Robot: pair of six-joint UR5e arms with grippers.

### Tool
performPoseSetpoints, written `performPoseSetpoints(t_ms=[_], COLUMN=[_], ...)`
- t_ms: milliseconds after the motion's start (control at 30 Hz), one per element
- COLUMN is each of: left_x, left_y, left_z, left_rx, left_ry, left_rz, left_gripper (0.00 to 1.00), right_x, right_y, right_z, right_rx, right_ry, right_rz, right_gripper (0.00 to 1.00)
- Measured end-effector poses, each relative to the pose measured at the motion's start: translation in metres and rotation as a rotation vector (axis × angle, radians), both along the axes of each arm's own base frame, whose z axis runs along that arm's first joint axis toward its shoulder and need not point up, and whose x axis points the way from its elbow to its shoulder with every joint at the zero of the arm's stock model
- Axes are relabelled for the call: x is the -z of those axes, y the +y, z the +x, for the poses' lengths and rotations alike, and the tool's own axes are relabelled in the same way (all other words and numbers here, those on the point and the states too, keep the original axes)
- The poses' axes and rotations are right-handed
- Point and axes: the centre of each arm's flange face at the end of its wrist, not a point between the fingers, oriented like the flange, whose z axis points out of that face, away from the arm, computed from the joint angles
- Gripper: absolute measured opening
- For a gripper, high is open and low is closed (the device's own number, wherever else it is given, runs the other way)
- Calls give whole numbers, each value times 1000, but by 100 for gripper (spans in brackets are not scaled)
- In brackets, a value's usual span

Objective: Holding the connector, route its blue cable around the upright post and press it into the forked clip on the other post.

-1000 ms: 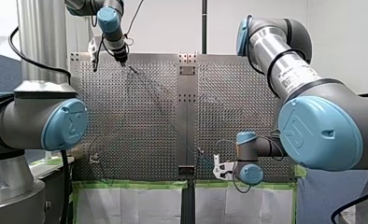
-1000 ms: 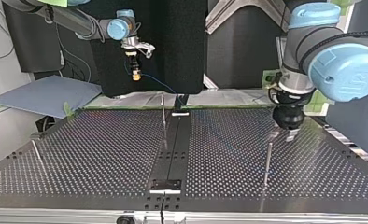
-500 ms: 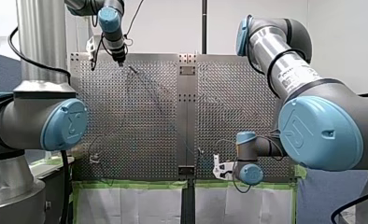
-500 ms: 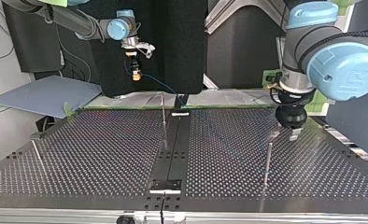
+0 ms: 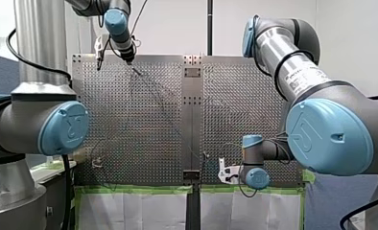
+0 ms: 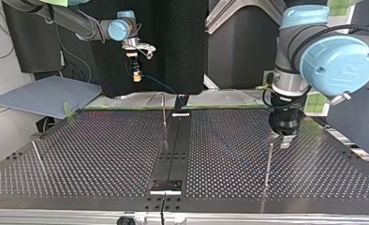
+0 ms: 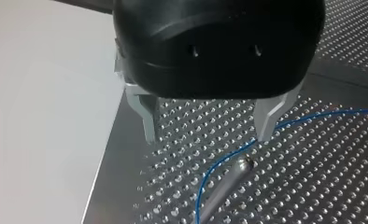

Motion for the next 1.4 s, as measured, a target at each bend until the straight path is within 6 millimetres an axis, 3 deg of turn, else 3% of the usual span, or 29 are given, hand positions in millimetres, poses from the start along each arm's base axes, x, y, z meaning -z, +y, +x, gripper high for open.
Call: performPoseSetpoints(t_ms=[533, 967, 1267, 1400], left_x=[45, 95, 95, 91], left_y=[-52, -109, -150, -155], left_z=[27, 39, 27, 29], left_rx=[15, 44, 123, 143], left_ry=[-6, -8, -78, -112], left_rz=[83, 216, 269, 267], left_gripper=[100, 100, 100, 100], right_x=[0, 0, 0, 0], right_y=[2, 1, 2, 1], right_z=[1, 1, 1, 1], right_rx=[-6, -6, -6, -6], right_ry=[6, 6, 7, 8], right_rz=[2, 2, 2, 1], right_gripper=[0, 0, 0, 0])
